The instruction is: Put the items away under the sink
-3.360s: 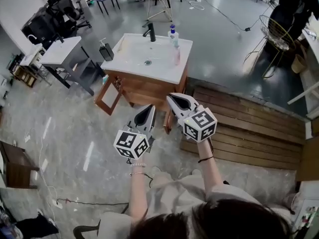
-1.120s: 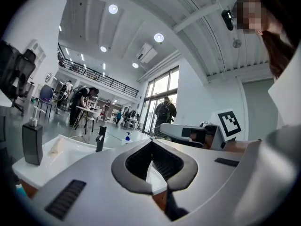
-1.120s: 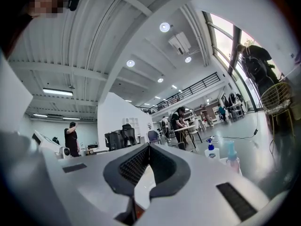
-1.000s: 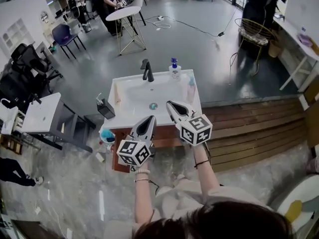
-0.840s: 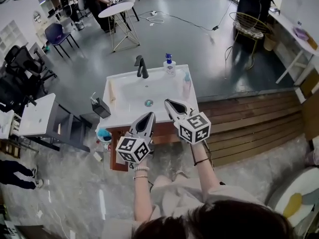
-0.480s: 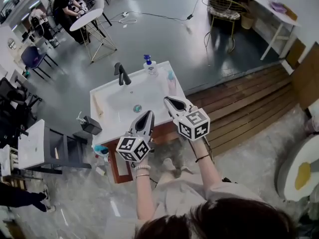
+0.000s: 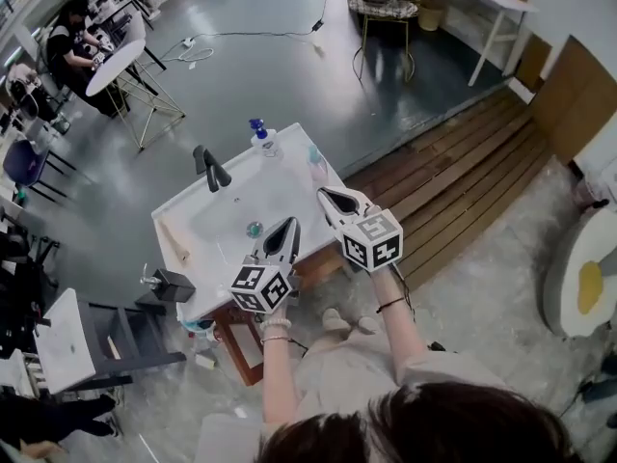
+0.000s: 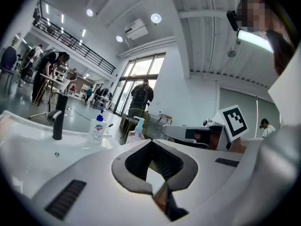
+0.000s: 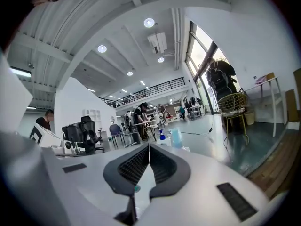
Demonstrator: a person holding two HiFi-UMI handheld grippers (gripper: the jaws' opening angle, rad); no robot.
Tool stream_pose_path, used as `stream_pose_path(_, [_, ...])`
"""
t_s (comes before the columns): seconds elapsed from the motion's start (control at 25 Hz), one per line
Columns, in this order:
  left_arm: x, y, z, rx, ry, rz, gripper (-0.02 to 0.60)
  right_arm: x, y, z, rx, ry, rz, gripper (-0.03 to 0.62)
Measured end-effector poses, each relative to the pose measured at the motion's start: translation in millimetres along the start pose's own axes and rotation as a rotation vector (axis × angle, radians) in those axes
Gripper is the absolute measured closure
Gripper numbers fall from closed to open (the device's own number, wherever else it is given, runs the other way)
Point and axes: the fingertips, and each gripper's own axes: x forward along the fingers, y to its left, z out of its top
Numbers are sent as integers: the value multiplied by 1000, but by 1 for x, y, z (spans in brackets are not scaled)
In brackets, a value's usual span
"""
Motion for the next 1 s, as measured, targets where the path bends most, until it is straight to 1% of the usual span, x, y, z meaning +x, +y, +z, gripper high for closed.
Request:
stream_pose_path(0.12, [5, 8, -5, -10, 22, -40, 578, 6, -7, -2, -4, -4, -60, 577])
stream_pose_path(0.28, [12, 15, -8, -11, 45, -98, 580, 10, -19, -6, 0, -3, -164, 577])
stream_pose_path(0.36, [14, 16, -8, -13, 52, -118, 578, 11, -22, -8, -10, 4, -198, 577])
stream_pose_path(0.48, [14, 19, -7, -12, 57, -145, 580, 12, -21, -12, -12, 7, -227, 577])
stream_pose_path(0.68, [17, 24, -9, -23, 66, -170, 580, 19, -23, -17, -17, 10, -251, 576])
stream_pose_path(0.84, [18, 24, -7, -46, 44, -175, 578, 18, -34, -11, -40, 11, -282, 576])
stream_pose_path(1.0, [19, 29, -5, -53, 30, -171, 578, 20, -44, -13, -61, 27, -311, 572])
